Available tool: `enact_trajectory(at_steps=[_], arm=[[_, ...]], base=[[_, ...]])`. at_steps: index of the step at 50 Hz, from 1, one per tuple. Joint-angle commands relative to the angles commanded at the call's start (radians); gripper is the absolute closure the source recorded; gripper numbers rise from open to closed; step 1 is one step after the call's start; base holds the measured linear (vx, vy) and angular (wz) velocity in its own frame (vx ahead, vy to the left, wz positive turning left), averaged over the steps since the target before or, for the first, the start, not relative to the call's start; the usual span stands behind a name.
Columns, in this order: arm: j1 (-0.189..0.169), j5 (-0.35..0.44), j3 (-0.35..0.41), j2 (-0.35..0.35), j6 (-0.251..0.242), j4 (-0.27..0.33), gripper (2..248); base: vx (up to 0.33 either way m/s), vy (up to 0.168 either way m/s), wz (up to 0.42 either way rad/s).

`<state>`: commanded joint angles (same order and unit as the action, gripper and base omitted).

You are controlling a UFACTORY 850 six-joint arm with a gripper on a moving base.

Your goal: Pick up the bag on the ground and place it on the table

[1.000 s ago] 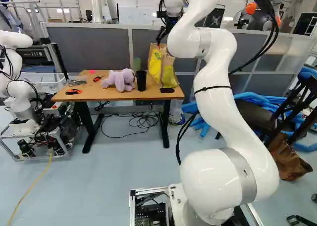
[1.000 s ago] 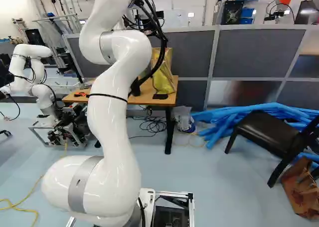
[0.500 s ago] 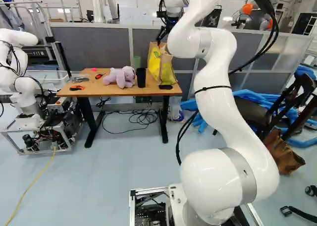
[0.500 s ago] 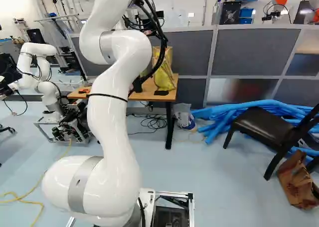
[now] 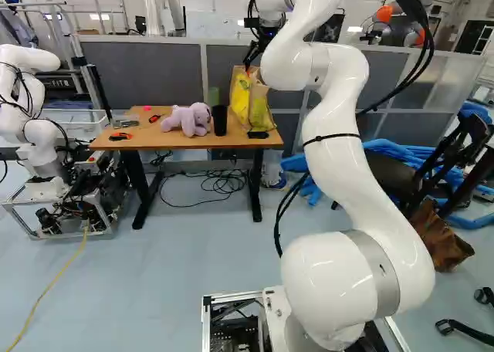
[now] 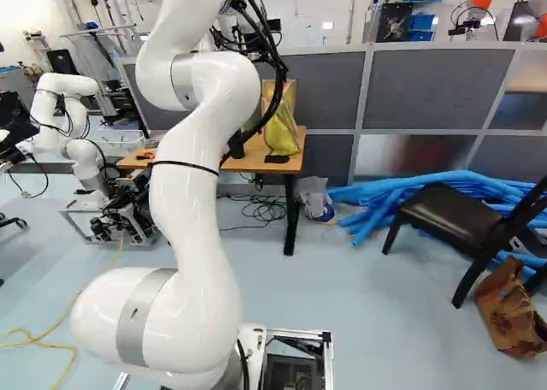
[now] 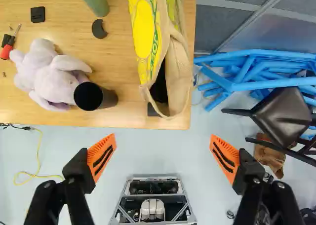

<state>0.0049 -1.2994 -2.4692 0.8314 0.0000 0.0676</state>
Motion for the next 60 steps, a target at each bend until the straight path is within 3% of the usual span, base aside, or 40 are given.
enact_trajectory(at_steps=[30,60], arm=[[0.000,0.082,0.090,-0.042,0.000,-0.003,3],[-0.001,0.257,0.282,-0.131,0.000,-0.008,3]], base=[[0.000,0.000,0.000],[0.000,0.000,0.000]])
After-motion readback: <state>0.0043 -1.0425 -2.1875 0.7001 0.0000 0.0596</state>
